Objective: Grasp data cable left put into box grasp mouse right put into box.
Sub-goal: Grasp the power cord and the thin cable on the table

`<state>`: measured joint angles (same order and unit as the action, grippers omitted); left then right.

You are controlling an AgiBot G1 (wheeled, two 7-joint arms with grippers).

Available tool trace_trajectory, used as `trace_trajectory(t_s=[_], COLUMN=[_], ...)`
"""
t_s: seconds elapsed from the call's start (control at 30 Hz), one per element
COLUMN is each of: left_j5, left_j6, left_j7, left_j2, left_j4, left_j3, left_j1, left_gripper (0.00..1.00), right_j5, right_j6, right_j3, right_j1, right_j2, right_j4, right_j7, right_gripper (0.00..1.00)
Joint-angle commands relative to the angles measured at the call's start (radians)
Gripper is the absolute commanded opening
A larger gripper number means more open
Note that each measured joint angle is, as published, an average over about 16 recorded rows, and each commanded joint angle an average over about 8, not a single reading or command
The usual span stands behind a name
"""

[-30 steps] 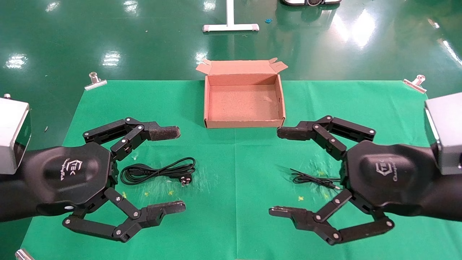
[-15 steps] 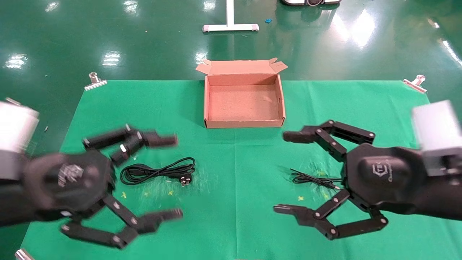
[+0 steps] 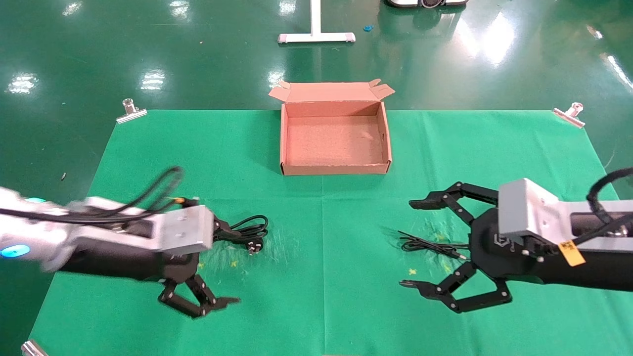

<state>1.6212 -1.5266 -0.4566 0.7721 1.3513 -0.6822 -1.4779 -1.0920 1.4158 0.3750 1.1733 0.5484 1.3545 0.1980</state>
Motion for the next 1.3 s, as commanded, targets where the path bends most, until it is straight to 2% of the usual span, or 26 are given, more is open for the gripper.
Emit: trace_trajectory(t_s=[0.03,0.4,0.53,0.7,1.03,1.3], left_j5=[0.097,0.586,0.701,0.727,0.64,0.621], left_j6=[0.007,0.05,0.079,0.087,0.033,0.029], left_j7=[-0.024,-0.317,-0.395,-0.43,-0.462,-0.476], left_j2=[0.041,0.216,0.261,0.278,0.257,0.255], left_j4=[-0.001,0.001,0.004,0.003,0.004,0.002], left_j3=[-0.049,-0.219,-0.25,-0.257,-0.213,-0.223], left_j1=[-0.037,-0.098,-0.083,-0.069,-0.116,-0.103], left_gripper=[1.0,1.0,1.0,1.0,1.0,1.0], right_j5=[-0.011,0.002,0.01,0.015,0.013,0.001], right_j6=[0.003,0.003,0.001,-0.001,-0.004,-0.003], right_j3=[0.006,-0.007,-0.012,-0.016,-0.013,-0.004], right_j1=[0.008,-0.007,-0.014,-0.021,-0.028,-0.019], right_j2=[0.002,-0.037,-0.048,-0.058,-0.059,-0.046], right_j4=[0.0,0.001,0.001,0.001,0.002,0.002], right_j7=[0.006,0.018,0.018,0.019,0.023,0.028], right_gripper=[1.0,1.0,1.0,1.0,1.0,1.0])
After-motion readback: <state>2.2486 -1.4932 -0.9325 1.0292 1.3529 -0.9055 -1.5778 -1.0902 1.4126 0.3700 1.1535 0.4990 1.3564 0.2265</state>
